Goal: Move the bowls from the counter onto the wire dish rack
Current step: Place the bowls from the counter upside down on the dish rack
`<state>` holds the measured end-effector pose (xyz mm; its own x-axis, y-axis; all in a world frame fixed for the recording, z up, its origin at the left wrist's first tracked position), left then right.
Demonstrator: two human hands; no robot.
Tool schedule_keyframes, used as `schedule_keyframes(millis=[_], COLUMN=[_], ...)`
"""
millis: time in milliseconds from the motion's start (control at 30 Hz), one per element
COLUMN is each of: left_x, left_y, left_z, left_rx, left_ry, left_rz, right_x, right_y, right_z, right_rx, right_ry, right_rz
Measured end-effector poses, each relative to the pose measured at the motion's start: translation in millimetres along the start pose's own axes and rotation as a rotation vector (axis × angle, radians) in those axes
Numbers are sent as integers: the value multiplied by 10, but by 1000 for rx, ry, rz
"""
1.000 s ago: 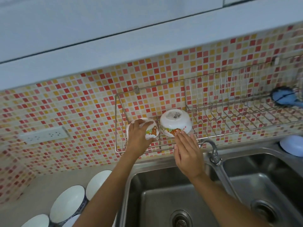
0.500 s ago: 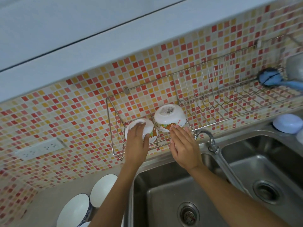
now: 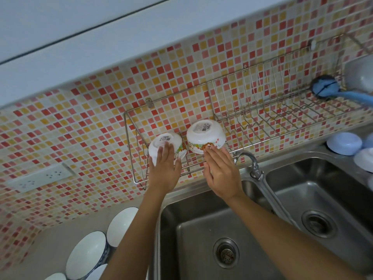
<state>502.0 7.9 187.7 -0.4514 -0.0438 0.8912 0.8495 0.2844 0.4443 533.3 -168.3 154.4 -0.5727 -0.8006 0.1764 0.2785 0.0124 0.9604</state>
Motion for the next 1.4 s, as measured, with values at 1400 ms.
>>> schedule_keyframes(millis=[1400], left_x=[-110], left_y=[-2972], left_z=[2449], left_rx=[593], left_ry=[23], left_rz=[-57], right_x=[-517], right_y=[-1971], right_z=[2376], right_rx=[-345], right_ry=[336], right_rz=[1112])
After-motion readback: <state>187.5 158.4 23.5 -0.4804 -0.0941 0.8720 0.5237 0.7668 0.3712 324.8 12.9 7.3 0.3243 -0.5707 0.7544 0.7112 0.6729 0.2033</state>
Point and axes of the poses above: each hand's wrist, its own y-axis towards the middle knuckle, its own x-axis out of the back of the hand, z = x × y, the point moved 5 cm from there along y, towards the middle knuckle, and after that the axes turned 13 degrees about -z, right-handed, at the moved point
